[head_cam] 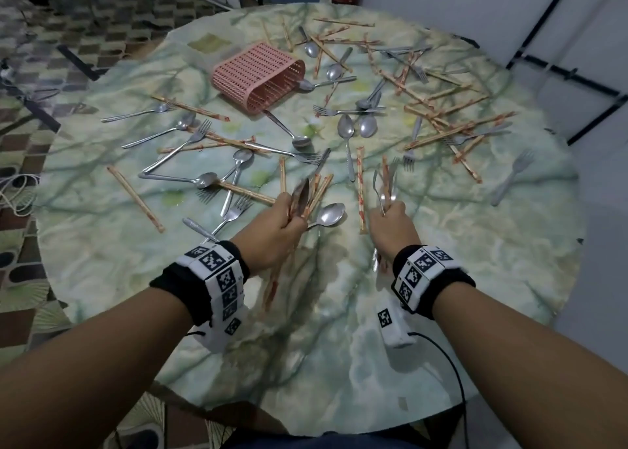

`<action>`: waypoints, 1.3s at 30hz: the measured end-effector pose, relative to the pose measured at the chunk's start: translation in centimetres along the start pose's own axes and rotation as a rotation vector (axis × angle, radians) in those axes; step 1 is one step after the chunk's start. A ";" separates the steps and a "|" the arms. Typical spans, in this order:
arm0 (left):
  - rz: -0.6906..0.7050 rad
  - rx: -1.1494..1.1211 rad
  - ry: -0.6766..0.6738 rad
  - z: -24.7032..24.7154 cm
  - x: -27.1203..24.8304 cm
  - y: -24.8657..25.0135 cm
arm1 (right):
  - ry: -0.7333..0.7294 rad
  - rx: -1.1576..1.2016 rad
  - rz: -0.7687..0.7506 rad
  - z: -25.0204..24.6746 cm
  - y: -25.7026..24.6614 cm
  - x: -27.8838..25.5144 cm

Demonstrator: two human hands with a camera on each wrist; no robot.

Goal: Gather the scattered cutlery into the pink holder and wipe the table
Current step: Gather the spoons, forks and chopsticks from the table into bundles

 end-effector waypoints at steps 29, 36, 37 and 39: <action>-0.007 -0.180 0.154 -1.7 4.7 -1.3 | 0.043 -0.086 -0.059 6.0 -2.2 -1.7; 0.075 -0.136 0.083 -4.3 3.9 -3.5 | 0.134 0.115 -0.041 5.7 -3.0 -1.2; 0.057 -0.168 0.075 -4.3 3.8 -3.8 | 0.141 0.101 -0.064 5.5 -3.1 -1.0; 0.013 -0.240 0.108 -4.2 3.7 -4.1 | 0.162 0.097 -0.087 5.0 -3.3 -0.6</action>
Point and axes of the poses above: each hand's wrist, its own x-axis towards the middle knuckle, its own z-axis out of the palm, y = z × x, the point moved 3 cm from there along x, towards the middle knuckle, and after that the axes turned 14 degrees about y, right-handed, at the moved point
